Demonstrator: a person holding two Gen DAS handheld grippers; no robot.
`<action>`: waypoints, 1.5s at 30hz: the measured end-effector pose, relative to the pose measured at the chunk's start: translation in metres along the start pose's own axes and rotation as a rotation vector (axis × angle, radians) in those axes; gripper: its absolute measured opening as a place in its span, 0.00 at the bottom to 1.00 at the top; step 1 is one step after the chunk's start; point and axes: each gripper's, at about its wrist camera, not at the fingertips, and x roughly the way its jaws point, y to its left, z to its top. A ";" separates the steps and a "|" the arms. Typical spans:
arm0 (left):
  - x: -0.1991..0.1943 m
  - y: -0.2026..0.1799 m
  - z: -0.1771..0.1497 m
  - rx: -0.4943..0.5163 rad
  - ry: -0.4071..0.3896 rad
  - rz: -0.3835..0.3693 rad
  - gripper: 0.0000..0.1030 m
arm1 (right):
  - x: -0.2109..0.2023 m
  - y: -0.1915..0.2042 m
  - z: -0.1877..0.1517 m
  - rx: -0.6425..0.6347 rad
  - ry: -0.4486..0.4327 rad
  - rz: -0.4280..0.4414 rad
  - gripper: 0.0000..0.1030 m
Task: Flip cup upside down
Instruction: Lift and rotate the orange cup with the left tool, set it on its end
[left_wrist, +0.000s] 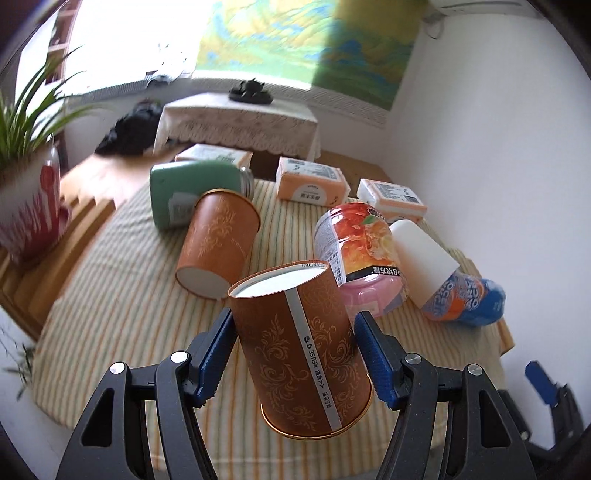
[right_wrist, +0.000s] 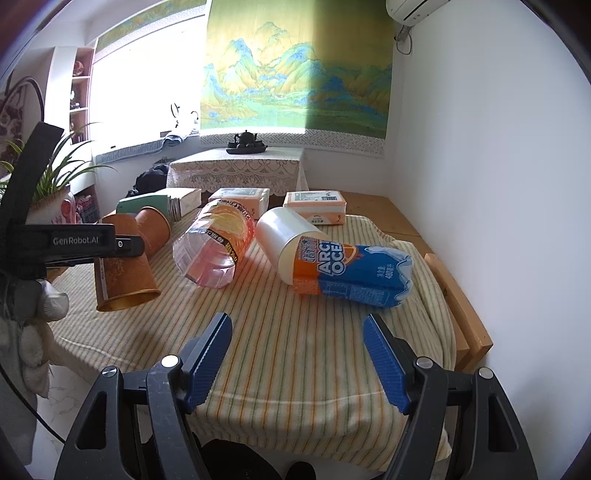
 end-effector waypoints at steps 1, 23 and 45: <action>0.000 -0.001 -0.002 0.025 -0.017 0.005 0.67 | 0.000 0.002 0.000 0.002 -0.002 -0.001 0.68; -0.003 0.016 -0.025 0.097 -0.255 0.052 0.66 | -0.016 0.023 0.000 0.075 -0.148 -0.043 0.68; 0.007 -0.001 -0.042 0.193 -0.270 0.011 0.65 | -0.004 0.019 -0.007 0.089 -0.085 -0.060 0.68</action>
